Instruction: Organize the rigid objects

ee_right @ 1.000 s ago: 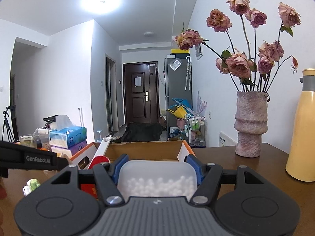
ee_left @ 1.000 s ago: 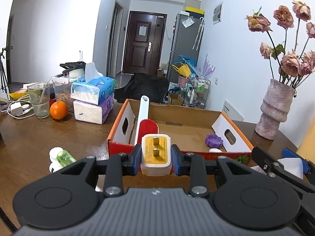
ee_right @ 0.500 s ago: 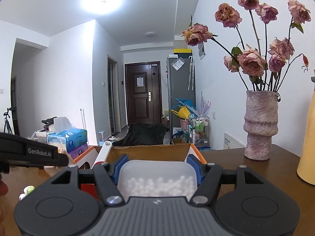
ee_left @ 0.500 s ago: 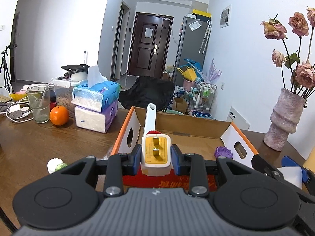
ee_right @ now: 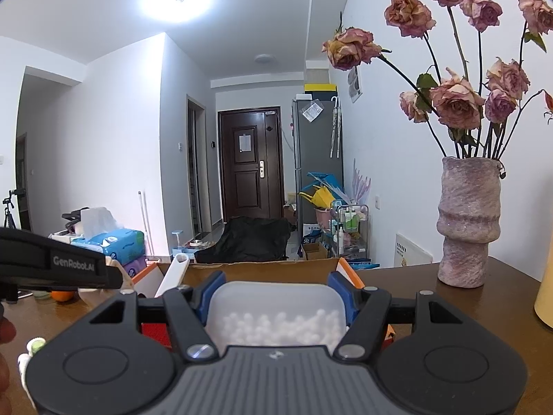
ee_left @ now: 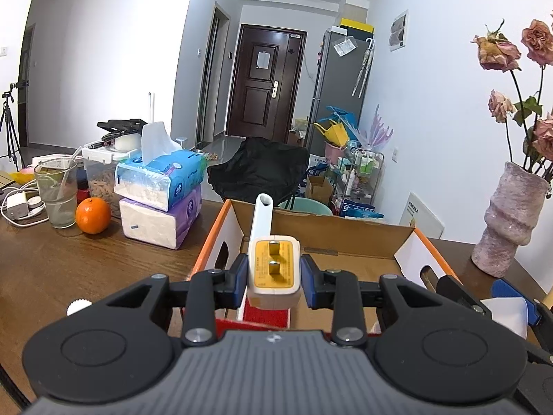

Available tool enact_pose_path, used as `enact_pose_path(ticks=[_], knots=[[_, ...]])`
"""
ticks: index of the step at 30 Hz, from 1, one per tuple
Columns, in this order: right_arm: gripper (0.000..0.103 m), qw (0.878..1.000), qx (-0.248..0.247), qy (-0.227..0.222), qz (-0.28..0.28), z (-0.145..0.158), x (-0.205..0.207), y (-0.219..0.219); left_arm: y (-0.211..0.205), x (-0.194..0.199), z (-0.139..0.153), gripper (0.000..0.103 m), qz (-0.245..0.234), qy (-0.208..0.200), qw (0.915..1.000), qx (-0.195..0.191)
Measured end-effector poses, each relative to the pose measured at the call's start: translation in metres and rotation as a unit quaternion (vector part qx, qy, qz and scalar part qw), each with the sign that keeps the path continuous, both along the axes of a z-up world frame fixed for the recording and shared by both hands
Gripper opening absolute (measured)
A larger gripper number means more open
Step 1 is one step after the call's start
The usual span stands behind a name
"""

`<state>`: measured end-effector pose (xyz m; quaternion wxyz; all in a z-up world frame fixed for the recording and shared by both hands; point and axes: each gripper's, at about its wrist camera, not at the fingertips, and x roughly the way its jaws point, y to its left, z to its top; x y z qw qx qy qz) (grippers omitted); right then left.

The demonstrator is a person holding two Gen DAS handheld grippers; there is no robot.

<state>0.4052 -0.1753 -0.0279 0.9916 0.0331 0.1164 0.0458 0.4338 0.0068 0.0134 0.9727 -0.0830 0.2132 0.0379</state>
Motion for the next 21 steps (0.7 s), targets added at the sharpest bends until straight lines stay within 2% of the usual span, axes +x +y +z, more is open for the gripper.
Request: enact_pose_path(ticks=[21], knots=[[0.064, 1.000, -0.002, 0.003, -0.017, -0.005, 0.058, 0.002, 0.000, 0.054, -0.001, 0.032, 0.009, -0.001, 1.0000, -0.002]])
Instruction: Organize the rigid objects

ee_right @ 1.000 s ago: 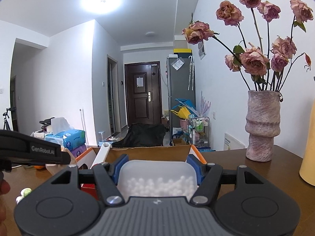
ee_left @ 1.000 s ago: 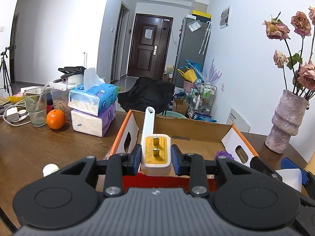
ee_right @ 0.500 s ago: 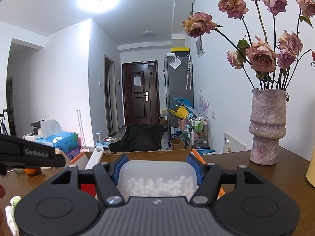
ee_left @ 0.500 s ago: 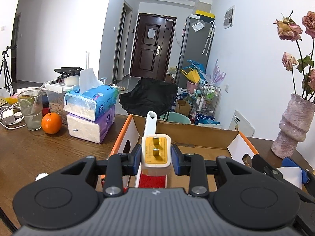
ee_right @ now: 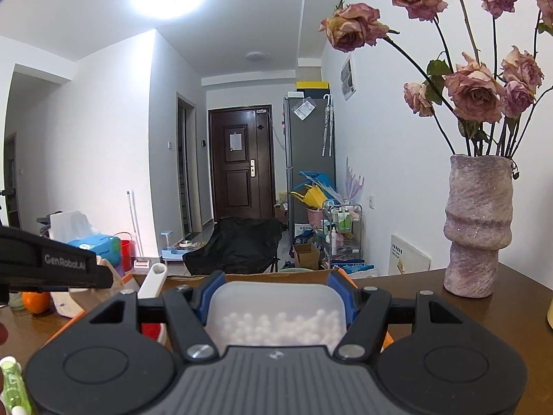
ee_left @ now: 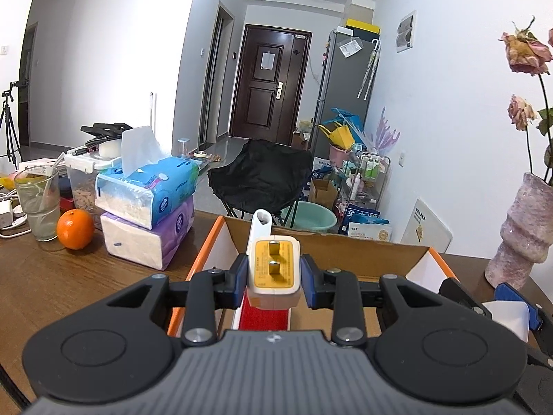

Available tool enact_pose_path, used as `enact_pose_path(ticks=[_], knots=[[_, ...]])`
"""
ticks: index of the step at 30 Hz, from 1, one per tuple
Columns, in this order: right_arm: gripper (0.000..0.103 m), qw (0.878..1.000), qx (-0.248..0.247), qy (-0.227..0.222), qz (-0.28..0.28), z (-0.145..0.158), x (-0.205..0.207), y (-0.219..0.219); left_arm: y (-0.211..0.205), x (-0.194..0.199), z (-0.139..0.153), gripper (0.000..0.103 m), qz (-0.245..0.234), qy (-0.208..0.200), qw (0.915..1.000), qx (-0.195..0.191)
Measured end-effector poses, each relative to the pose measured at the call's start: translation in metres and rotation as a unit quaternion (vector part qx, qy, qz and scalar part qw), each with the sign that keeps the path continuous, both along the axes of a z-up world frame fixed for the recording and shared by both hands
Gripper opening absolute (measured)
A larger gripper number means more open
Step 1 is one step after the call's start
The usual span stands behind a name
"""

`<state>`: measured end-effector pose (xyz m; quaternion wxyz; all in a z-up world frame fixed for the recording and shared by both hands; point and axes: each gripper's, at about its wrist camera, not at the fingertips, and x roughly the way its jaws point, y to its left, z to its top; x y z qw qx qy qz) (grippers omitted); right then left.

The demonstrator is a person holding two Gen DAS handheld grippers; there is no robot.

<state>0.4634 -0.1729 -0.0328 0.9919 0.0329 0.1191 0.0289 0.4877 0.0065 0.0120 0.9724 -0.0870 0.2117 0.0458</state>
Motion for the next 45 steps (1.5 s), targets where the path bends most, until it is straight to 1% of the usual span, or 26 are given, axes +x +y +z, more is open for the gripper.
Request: enact_pose_path(ticks=[8, 17, 28, 39, 45], knots=[[0.064, 1.000, -0.007, 0.007, -0.001, -0.005, 0.022, 0.005, -0.001, 0.022, -0.004, 0.033, 0.003, 0.004, 1.0000, 0.003], [0.064, 1.000, -0.010, 0.014, 0.004, -0.010, 0.042, 0.010, -0.003, 0.038, -0.008, 0.033, 0.006, 0.004, 0.9999, 0.009], [0.064, 0.999, -0.015, 0.028, 0.012, -0.017, 0.062, 0.016, -0.001, 0.059, -0.017, 0.033, 0.014, 0.014, 0.9994, 0.028], [0.064, 0.998, -0.018, 0.049, 0.019, -0.024, 0.083, 0.016, -0.004, 0.063, -0.026, 0.033, 0.015, 0.018, 0.9984, 0.051], [0.064, 0.998, -0.017, 0.060, 0.024, -0.024, 0.085, 0.014, -0.005, 0.064, -0.027, 0.033, 0.011, 0.021, 0.9983, 0.054]])
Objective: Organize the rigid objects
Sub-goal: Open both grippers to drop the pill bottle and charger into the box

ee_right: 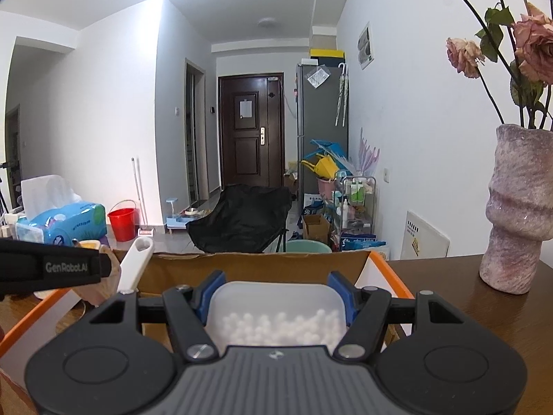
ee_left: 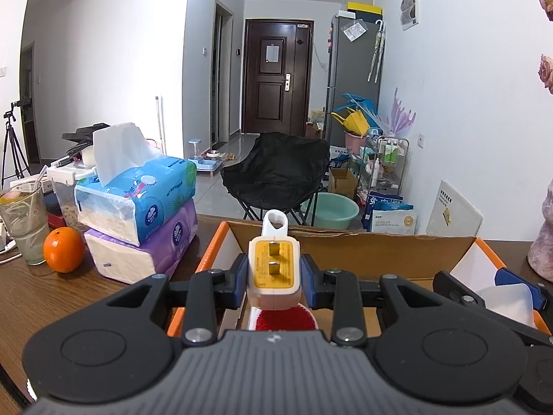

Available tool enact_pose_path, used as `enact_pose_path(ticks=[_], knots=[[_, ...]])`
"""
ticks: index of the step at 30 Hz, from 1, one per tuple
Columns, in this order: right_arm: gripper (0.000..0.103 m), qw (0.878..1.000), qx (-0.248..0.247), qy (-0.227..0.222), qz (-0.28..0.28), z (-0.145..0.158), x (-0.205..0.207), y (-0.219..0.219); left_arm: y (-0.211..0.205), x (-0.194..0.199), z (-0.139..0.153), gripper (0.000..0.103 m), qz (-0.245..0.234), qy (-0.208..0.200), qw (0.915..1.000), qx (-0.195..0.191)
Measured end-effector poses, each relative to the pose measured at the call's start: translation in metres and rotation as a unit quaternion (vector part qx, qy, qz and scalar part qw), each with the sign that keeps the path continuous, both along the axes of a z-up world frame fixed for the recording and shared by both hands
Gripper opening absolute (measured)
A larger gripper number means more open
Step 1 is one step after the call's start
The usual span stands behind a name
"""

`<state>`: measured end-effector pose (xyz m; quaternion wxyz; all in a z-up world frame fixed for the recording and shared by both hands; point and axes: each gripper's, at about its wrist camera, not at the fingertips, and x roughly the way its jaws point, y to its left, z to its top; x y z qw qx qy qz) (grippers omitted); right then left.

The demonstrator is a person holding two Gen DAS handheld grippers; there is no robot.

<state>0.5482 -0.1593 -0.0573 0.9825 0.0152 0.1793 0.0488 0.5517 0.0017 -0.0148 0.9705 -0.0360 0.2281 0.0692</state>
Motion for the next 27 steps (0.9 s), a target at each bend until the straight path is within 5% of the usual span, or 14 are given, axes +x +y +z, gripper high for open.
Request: enact_pose_path(ticks=[2, 4, 5, 6, 7, 8, 27], knots=[[0.065, 1.000, 0.001, 0.007, 0.002, 0.000, 0.000, -0.002, 0.001, -0.002, 0.000, 0.037, -0.005, -0.001, 1.0000, 0.005], [0.066, 1.000, 0.007, 0.021, 0.002, -0.001, 0.000, -0.005, 0.003, -0.006, 0.002, 0.071, 0.007, -0.008, 0.9998, 0.016], [0.077, 1.000, 0.011, 0.024, 0.000, -0.001, 0.000, -0.007, 0.005, -0.008, 0.003, 0.091, 0.017, -0.015, 0.9996, 0.019], [0.086, 1.000, 0.015, 0.027, -0.005, 0.000, 0.000, -0.009, 0.006, -0.011, 0.005, 0.097, 0.023, -0.025, 0.9991, 0.023], [0.100, 0.999, 0.018, 0.025, -0.010, 0.001, -0.001, -0.011, 0.007, -0.013, 0.007, 0.097, 0.023, -0.030, 0.9990, 0.025], [0.103, 0.999, 0.022, 0.021, -0.015, 0.002, -0.003, -0.014, 0.008, -0.014, 0.008, 0.101, 0.020, -0.031, 0.9990, 0.025], [0.103, 0.999, 0.031, 0.009, -0.024, 0.014, -0.021, -0.023, 0.011, -0.025, 0.015, 0.103, 0.033, -0.034, 0.9985, 0.026]])
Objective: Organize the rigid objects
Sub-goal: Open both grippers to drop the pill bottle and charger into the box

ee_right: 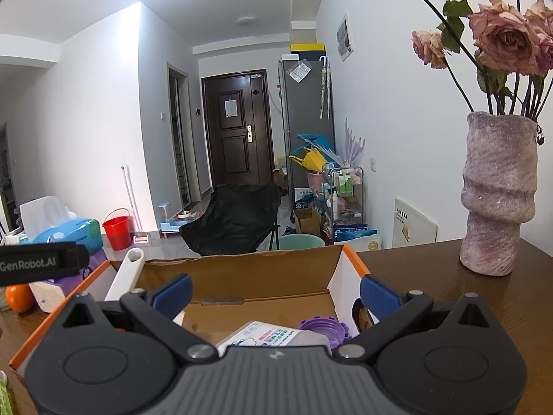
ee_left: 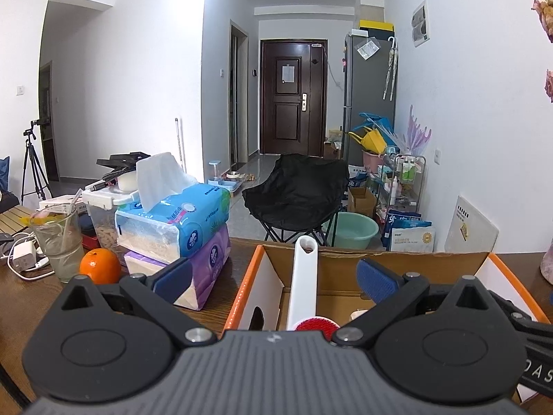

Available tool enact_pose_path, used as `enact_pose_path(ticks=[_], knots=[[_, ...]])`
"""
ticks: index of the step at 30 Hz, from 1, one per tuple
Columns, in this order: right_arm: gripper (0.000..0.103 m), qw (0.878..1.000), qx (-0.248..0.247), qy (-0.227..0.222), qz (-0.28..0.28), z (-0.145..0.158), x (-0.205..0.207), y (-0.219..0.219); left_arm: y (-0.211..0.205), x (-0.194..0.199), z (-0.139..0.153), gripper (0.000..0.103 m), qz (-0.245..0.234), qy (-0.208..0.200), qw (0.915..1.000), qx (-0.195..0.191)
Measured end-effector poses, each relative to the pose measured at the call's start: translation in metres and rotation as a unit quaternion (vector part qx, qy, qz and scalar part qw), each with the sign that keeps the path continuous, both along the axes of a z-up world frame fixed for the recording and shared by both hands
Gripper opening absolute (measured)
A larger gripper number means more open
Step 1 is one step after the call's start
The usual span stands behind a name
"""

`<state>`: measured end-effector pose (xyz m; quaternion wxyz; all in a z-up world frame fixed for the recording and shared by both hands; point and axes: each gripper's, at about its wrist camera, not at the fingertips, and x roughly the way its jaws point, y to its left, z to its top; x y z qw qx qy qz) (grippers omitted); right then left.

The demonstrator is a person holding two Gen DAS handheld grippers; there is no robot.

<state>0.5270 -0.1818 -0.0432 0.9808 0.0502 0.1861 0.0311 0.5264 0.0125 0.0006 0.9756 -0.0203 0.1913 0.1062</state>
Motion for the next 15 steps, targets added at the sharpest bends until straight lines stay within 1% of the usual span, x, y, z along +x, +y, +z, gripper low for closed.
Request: enact_pose_path(ticks=[7, 15], knots=[[0.103, 1.000, -0.006, -0.005, -0.001, 0.004, -0.014, -0.006, 0.002, -0.014, 0.003, 0.103, -0.002, -0.005, 1.0000, 0.000], [0.103, 1.000, -0.006, -0.011, -0.007, 0.010, -0.040, -0.017, -0.001, -0.038, 0.005, 0.103, -0.005, -0.012, 0.9999, 0.010]])
